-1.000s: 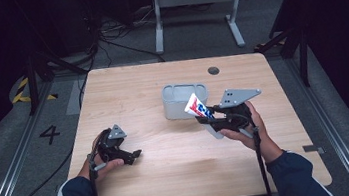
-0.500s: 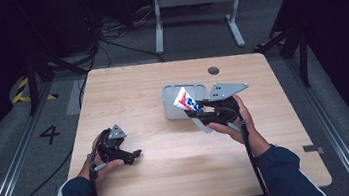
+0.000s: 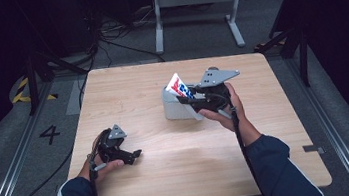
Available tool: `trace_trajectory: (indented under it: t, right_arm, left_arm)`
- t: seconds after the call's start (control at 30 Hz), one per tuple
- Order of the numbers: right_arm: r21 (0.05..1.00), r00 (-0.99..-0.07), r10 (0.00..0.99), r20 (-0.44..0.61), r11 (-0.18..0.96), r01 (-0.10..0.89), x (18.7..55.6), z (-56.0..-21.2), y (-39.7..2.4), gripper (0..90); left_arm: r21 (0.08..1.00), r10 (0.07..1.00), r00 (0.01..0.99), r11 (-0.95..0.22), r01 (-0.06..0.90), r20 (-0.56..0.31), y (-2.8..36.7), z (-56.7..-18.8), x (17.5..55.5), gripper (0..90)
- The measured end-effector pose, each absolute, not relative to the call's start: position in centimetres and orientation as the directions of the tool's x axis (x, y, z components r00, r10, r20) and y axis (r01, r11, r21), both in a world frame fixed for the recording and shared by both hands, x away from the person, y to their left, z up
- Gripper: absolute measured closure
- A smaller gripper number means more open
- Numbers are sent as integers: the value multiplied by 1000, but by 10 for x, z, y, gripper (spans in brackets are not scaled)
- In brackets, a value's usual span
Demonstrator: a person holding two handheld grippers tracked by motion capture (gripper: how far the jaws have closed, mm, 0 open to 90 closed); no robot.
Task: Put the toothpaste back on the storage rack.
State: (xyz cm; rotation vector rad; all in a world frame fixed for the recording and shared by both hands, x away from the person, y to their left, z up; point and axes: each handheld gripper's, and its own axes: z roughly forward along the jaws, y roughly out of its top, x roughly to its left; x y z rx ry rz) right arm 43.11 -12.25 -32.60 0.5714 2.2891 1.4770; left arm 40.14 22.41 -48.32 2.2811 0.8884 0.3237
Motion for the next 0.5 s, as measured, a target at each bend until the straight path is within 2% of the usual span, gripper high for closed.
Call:
trace_trajectory:
  t: [0.5]
  right_arm:
    - [934,-833,551,-49,320,157,469,-321,-117,643]
  left_arm:
    - [656,672,740,-554,512,-10,224,-483,401,1]
